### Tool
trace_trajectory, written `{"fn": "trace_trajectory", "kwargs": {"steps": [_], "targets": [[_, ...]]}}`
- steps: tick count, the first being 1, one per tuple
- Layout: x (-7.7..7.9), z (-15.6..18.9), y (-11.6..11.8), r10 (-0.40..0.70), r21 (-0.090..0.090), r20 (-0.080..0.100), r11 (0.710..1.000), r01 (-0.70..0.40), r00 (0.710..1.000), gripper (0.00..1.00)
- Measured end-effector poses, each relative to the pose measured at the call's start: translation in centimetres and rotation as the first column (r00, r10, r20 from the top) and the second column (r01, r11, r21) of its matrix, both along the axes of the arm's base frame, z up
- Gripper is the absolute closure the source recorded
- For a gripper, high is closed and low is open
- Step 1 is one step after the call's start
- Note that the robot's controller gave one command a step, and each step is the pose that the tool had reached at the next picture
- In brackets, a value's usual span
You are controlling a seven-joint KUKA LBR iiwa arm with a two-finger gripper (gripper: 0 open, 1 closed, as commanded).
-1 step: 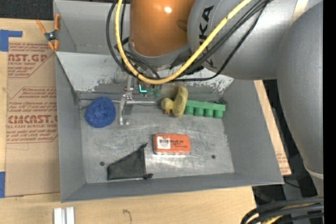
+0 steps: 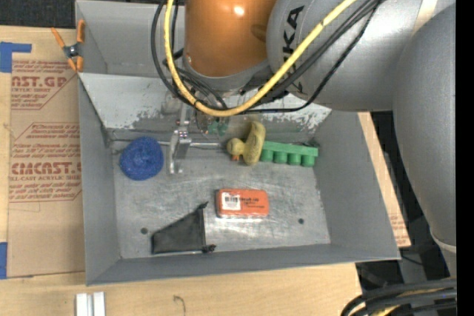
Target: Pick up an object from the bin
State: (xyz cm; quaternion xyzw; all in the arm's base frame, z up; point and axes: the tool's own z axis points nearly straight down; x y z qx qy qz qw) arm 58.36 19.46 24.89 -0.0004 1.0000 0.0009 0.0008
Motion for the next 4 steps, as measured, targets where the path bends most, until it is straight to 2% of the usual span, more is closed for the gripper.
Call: {"fn": "trace_trajectory", "kwargs": {"steps": [1, 2, 3, 4], "targets": [[0.0, -6.4, 1.2, -0.076, 0.001, 0.004, 0.997, 0.076, 0.997, 0.0], [0.9, -9.0, 4.9, -0.103, 0.001, -0.001, 0.995, 0.103, 0.995, 0.0], [0.3, -9.8, 3.7, -0.349, 0.0, -0.001, 0.937, 0.349, 0.937, 0.0], [0.0, -16.6, 2.5, -0.334, 0.002, 0.003, 0.942, 0.334, 0.942, 0.0]]}}
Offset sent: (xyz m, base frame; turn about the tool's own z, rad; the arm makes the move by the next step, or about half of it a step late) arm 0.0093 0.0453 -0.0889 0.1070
